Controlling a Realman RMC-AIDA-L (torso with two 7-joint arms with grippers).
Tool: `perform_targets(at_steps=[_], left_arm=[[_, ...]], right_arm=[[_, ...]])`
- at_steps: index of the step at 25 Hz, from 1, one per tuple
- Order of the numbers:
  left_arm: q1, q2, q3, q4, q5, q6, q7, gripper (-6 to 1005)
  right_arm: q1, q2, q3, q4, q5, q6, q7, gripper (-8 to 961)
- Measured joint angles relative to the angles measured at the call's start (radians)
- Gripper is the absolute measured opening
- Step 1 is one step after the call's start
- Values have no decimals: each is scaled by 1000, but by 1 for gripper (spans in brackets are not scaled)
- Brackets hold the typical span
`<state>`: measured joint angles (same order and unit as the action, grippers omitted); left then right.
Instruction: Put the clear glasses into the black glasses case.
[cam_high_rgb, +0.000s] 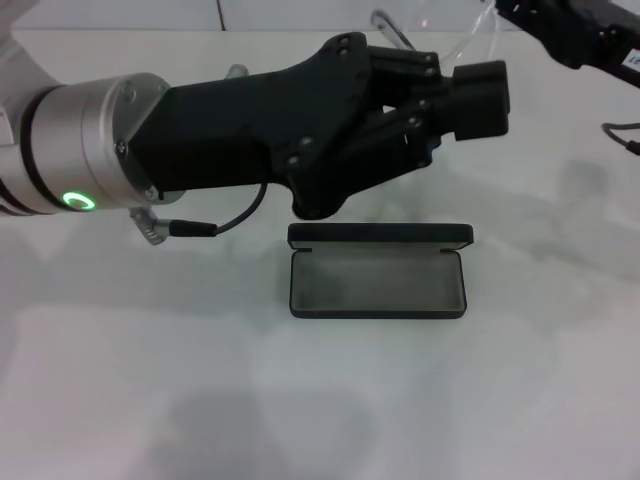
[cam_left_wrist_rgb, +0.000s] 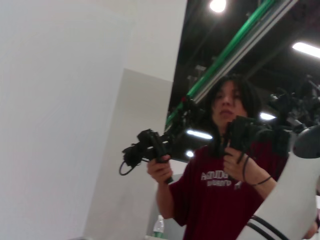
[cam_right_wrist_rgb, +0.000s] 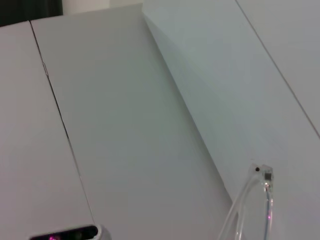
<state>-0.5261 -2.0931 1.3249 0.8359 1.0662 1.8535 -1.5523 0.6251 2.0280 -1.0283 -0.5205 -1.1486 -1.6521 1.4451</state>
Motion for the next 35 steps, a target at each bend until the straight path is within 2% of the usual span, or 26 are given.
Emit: perform_targets(at_steps=[17, 27, 35], left_arm=[[0, -1, -2, -41, -60, -136, 0, 97], [0, -1, 3, -50, -54, -255, 14, 97], [-17, 0, 3, -65, -51, -289, 15, 97]], right_arm=[[7, 0, -71, -7, 15, 10, -9, 98], [12, 0, -91, -8, 15, 26, -10, 99], [16, 0, -121, -11, 15, 35, -14, 99]])
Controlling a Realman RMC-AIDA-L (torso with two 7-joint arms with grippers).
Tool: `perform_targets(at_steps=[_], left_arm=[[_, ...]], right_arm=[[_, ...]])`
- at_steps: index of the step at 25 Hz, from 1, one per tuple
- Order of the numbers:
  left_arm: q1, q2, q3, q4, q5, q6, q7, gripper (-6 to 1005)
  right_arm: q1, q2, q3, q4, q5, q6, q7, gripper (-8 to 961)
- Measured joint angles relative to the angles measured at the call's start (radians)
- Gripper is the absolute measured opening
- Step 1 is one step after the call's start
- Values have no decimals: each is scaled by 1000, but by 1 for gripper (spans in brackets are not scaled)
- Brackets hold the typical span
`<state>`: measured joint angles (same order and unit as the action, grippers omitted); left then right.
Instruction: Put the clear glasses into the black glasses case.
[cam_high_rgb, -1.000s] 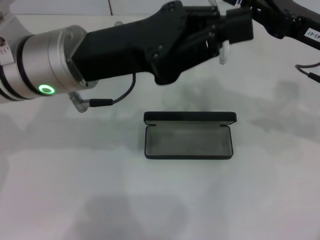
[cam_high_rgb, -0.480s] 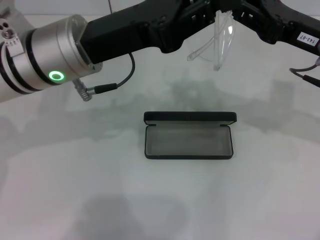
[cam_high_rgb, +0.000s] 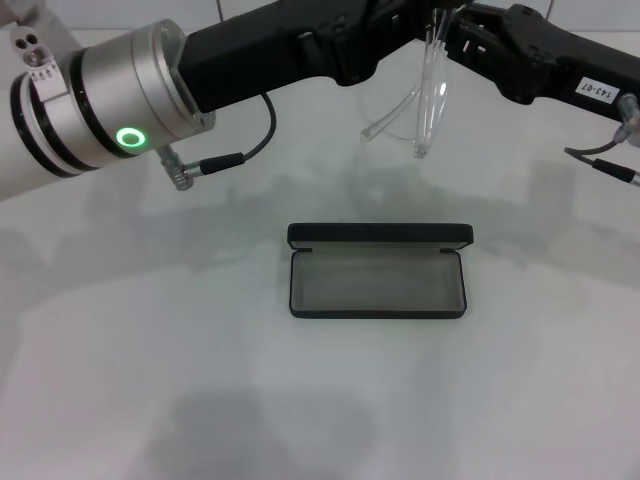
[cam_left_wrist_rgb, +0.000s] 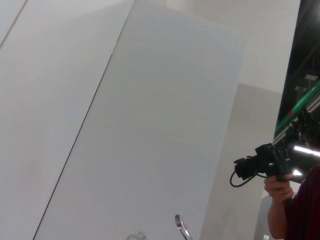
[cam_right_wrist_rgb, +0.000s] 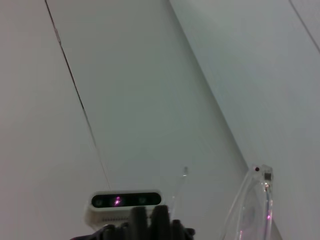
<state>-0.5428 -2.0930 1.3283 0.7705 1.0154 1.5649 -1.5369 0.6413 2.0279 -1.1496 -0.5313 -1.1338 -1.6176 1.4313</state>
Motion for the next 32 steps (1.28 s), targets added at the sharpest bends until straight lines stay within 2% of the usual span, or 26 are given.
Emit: perform_targets(at_steps=[6, 18, 32], left_arm=[[-22, 0, 0, -34, 1, -1, 0, 97], [-22, 5, 3, -35, 5, 48, 9, 96], [-15, 4, -6, -57, -1, 39, 27, 96]], right_arm=[[3, 0, -21, -10, 0, 0, -1, 99], [-11, 0, -9, -10, 12, 1, -2, 98], [-13, 0, -29, -10, 13, -10, -1, 98]])
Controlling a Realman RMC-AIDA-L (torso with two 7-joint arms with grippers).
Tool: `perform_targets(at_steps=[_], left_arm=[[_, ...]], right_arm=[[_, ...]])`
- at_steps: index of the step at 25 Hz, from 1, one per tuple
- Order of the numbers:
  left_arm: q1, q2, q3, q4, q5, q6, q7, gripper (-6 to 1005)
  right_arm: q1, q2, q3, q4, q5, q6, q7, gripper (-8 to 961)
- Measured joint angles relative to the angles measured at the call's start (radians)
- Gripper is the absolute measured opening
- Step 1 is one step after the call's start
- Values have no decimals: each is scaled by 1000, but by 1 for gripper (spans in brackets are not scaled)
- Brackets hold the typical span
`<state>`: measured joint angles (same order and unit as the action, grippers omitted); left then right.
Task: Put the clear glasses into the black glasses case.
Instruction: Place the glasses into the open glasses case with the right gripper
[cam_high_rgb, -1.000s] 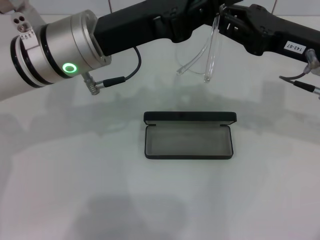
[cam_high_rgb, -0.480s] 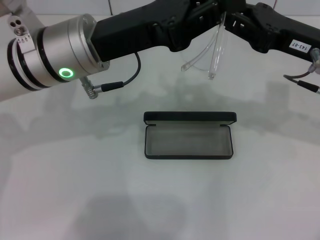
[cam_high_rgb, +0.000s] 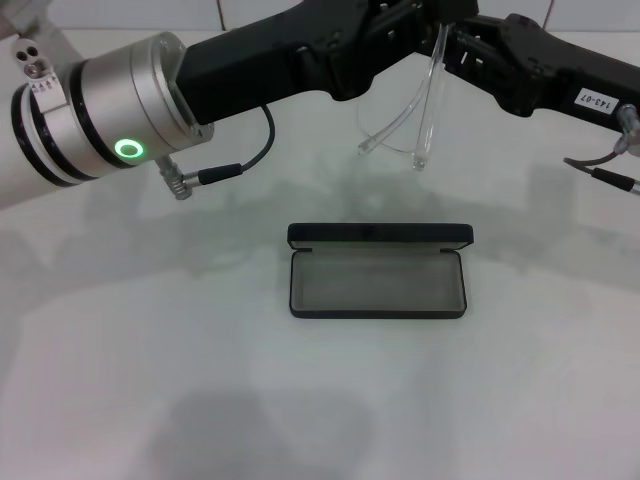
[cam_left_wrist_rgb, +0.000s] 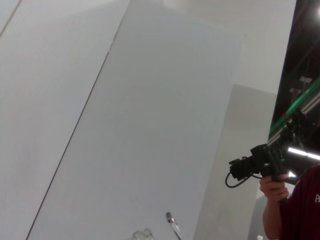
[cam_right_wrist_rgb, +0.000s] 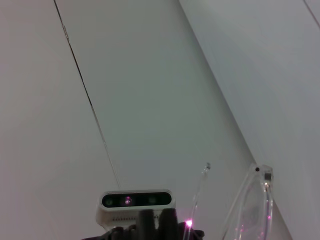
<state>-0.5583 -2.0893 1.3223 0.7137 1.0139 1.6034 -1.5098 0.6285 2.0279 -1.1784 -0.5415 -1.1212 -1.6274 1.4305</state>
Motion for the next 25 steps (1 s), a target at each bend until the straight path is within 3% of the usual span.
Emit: perform_targets(at_steps=[25], left_arm=[[-3, 2, -2, -20, 4, 16, 12, 104]], right_arm=[[1, -1, -3, 0, 0, -6, 3, 98]])
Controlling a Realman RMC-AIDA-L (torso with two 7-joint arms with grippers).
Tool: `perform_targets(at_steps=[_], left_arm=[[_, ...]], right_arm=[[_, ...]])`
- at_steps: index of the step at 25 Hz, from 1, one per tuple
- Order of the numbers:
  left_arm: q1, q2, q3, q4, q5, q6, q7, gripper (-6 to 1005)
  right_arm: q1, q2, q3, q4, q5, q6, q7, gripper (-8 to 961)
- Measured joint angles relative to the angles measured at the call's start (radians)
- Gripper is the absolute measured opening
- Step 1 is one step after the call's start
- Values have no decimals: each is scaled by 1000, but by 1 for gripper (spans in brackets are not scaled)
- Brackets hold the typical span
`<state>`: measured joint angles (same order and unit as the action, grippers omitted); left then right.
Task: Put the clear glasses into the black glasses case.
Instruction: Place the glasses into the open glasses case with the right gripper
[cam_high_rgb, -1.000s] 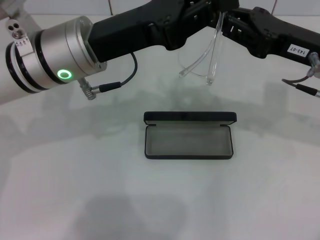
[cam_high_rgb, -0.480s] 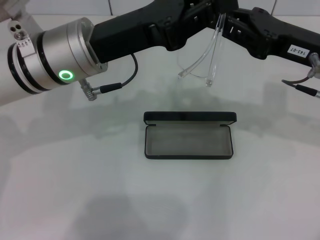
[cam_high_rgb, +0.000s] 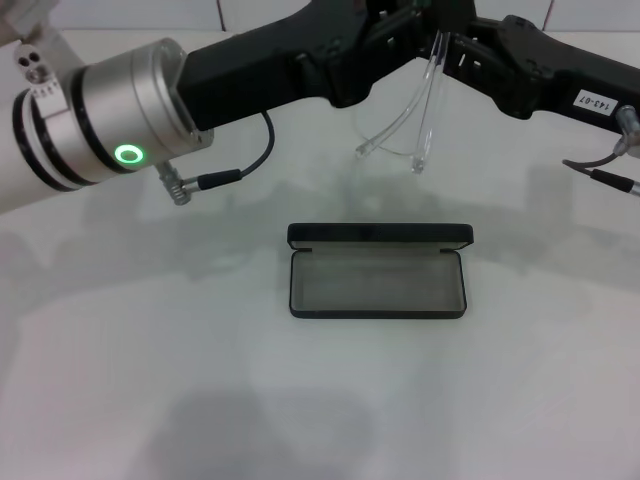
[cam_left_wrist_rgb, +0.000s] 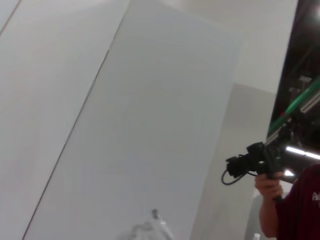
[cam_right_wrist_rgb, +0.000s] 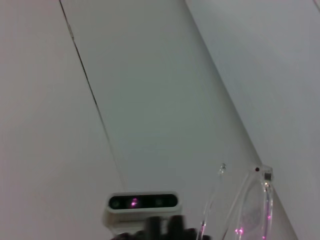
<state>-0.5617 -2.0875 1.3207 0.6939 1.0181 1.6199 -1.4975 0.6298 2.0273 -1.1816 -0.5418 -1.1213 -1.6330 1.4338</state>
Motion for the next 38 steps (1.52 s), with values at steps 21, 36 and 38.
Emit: perform_targets(at_steps=[21, 36, 38], left_arm=[[354, 209, -374, 48, 207, 290, 38, 109], [352, 149, -477, 11, 290, 291, 125, 110], [351, 152, -478, 3, 291, 291, 130, 110]], right_arm=[[-201, -11, -212, -1446, -991, -103, 850, 99], [134, -1, -686, -1392, -1422, -183, 1195, 99], [131, 0, -748, -1390, -1453, -157, 1189, 99]])
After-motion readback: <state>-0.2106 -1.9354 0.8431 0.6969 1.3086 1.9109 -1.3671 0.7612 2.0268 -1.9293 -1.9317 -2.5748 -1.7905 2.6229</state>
